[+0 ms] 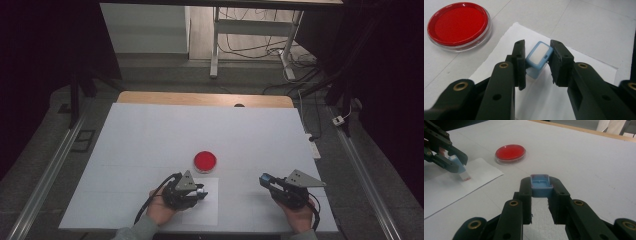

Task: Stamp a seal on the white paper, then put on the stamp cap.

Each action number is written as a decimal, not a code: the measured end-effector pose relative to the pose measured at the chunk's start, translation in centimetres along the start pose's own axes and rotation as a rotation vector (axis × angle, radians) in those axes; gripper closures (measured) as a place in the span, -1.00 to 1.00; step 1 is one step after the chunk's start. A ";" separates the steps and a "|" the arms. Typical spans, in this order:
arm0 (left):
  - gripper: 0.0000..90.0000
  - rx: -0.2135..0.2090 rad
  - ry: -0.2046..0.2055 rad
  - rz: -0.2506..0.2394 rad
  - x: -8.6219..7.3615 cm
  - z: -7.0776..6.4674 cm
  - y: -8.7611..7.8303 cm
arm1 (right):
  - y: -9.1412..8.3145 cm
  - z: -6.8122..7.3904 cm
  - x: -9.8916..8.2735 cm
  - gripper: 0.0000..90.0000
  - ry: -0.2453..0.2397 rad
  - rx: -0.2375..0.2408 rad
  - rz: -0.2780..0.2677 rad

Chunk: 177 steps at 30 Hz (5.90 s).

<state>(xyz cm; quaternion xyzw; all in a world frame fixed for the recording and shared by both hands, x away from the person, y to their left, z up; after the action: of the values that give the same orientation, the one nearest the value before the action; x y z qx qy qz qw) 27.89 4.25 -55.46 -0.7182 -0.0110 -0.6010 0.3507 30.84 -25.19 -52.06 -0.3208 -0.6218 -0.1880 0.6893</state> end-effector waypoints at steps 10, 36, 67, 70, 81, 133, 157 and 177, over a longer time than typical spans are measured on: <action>0.51 -0.003 -0.004 -0.003 -0.1 0.1 0.0 | -0.1 0.0 0.1 0.63 -0.005 -0.005 -0.001; 0.54 -0.027 -0.047 -0.048 0.4 0.8 -0.9 | -0.2 -0.1 0.1 0.63 -0.003 -0.010 -0.005; 0.55 -0.026 -0.132 -0.174 3.1 1.4 -4.4 | 0.0 0.0 0.0 0.63 -0.005 -0.004 0.000; 0.55 -0.021 -0.135 -0.181 3.3 1.5 -4.8 | -0.1 0.0 0.1 0.63 -0.007 -0.002 -0.002; 0.56 -0.008 -0.158 -0.225 3.9 2.2 -6.4 | 0.0 0.0 0.0 0.63 -0.008 -0.004 0.003; 0.67 -0.031 -0.173 -0.240 4.5 1.9 -5.9 | 4.1 4.5 -0.1 0.63 -0.053 0.133 0.024; 0.68 -0.066 -0.116 -0.248 4.9 1.0 -5.2 | 5.7 7.2 0.1 0.63 -0.068 0.241 0.039; 0.68 -0.127 -0.060 -0.275 5.9 -0.2 -4.4 | 7.0 9.0 -0.1 0.63 -0.064 0.338 0.067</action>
<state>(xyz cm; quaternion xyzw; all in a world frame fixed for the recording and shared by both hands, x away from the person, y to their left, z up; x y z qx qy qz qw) 27.45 5.06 -48.23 -0.7483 -0.0818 -0.6210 0.2187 28.87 -14.05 -53.41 -0.2270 -0.6551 -0.0473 0.7191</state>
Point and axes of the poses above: each handheld gripper's, and its own axes: y roughly forward along the jaws, x roughly out of its top, z roughly to its left, the point moved 5 cm from there along y, roughly forward along the jaws, and after that the axes turned 13 degrees about -z, right-handed, at the moved point
